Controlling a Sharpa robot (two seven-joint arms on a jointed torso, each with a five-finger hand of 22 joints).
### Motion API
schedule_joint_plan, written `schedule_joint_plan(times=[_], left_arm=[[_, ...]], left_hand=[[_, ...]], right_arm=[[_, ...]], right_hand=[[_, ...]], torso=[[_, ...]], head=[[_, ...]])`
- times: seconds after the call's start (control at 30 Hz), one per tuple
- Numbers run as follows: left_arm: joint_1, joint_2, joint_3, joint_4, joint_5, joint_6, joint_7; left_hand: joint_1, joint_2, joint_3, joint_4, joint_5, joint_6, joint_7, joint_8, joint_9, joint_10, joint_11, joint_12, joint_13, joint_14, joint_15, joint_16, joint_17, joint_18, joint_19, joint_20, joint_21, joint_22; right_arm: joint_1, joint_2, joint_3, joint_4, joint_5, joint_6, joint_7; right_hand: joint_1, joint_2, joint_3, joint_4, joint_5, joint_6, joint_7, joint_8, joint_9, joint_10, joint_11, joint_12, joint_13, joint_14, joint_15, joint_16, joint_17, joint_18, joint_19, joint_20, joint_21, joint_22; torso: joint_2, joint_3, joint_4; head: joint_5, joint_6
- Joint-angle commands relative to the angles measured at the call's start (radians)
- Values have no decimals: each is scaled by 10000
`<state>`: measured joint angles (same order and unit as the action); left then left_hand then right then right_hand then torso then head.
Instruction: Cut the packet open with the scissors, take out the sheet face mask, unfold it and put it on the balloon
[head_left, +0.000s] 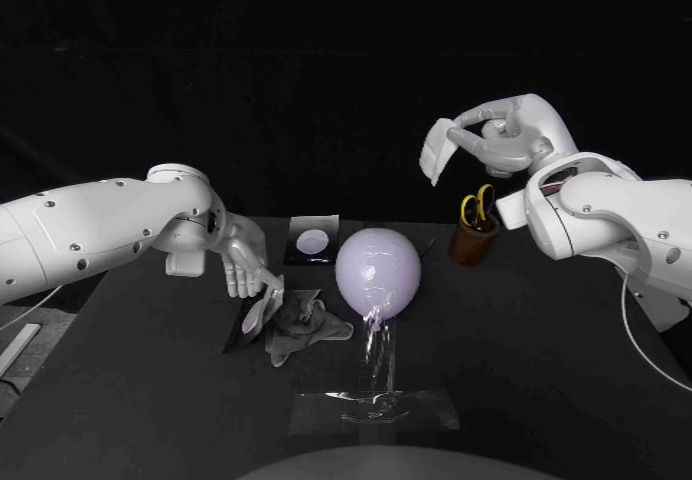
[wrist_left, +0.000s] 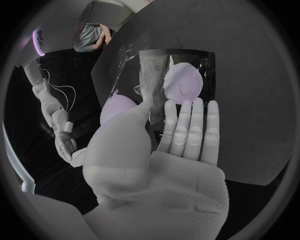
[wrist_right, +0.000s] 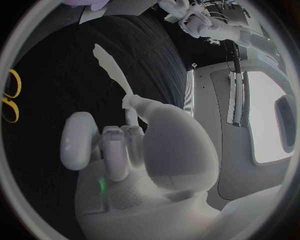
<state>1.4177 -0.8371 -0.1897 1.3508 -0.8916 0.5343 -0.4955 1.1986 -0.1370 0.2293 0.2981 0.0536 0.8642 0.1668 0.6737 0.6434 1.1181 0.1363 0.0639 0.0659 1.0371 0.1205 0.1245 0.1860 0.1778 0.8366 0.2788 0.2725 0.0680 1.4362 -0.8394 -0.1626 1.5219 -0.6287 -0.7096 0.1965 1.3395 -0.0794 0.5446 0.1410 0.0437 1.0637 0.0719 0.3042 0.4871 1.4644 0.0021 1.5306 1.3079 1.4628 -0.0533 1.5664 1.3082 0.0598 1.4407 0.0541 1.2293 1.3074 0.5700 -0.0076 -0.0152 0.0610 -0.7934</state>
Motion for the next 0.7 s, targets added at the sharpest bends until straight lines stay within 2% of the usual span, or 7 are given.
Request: schedule_joint_plan(times=[0.03,0.27,0.47,0.5,0.6,0.67,0.7], left_arm=[[-53,129,3,-40,-40,-557,29],[-185,260,1,-140,-45,-602,7],[-239,288,2,-177,205,-809,38],[-244,290,3,-175,239,-857,47],[-255,285,10,-170,395,-1075,96],[-261,251,20,-148,556,-1335,187],[-264,209,34,-126,654,-1569,330]], left_hand=[[144,-13,-557,3,-10,-192,107,-214,-122,-75,71,15,4,-39,32,-72,-18,56,16,40,-73,0],[278,-9,-924,4,-7,-1053,349,-876,-551,-66,204,26,9,6,95,-122,-29,57,55,40,-135,8],[248,-52,-1067,6,-10,-1214,418,-1004,-695,-59,242,28,9,26,113,-140,-32,56,69,40,-162,9],[104,49,-1654,-6,-18,-1219,445,-1004,-760,-18,240,40,15,71,117,-134,-26,58,103,36,-173,13],[234,250,-2428,-5,-20,-1209,448,-968,-844,19,252,39,15,104,111,-146,-23,58,136,32,-205,14],[284,290,-2510,-6,-22,-1186,448,-948,-861,64,243,57,22,143,98,-131,-15,61,158,28,-204,18],[375,410,-2519,-11,-22,-1147,430,-922,-882,141,221,86,33,211,74,-102,0,65,197,20,-194,25]], right_arm=[[-12,13,2,30,-48,155,74],[-20,0,-1,45,-50,149,63],[-24,-1,-3,27,-59,155,50],[-25,-1,-4,24,-61,159,47],[-31,-1,-8,22,-75,192,27],[-35,-6,-11,27,-112,246,-1],[-38,-11,-12,32,-160,298,-30]], right_hand=[[103,16,-3,-80,49,40,4,52,381,841,-19,0,2429,1080,-46,44,2626,57,-69,-26,-63,1757],[103,16,-3,-80,49,40,4,52,381,841,-19,0,2429,1080,-46,44,2626,57,-69,-26,-63,1757],[114,14,-6,-90,49,30,7,60,386,835,-16,-10,2424,1080,-43,44,2626,63,-82,-24,-98,1749],[114,14,-6,-90,49,30,7,60,386,835,-16,-10,2424,1080,-43,44,2626,63,-82,-24,-98,1749],[114,14,-6,-90,49,30,7,60,386,835,-16,-10,2424,1080,-43,44,2626,63,-82,-24,-98,1749],[119,13,-7,-95,49,27,8,64,388,842,-15,3,2431,1080,-42,44,2626,63,-83,-24,-100,1748],[119,13,-7,-95,49,27,8,64,388,842,-15,3,2431,1080,-42,44,2626,63,-83,-24,-100,1748]], torso=[[-6,-1,-13],[5,8,-9],[-7,10,-12],[-7,9,-12],[-4,6,-16],[2,8,-18],[4,5,-15]], head=[[-30,-2],[-56,7],[-79,16],[-79,20],[-96,71],[-111,117],[-134,179]])
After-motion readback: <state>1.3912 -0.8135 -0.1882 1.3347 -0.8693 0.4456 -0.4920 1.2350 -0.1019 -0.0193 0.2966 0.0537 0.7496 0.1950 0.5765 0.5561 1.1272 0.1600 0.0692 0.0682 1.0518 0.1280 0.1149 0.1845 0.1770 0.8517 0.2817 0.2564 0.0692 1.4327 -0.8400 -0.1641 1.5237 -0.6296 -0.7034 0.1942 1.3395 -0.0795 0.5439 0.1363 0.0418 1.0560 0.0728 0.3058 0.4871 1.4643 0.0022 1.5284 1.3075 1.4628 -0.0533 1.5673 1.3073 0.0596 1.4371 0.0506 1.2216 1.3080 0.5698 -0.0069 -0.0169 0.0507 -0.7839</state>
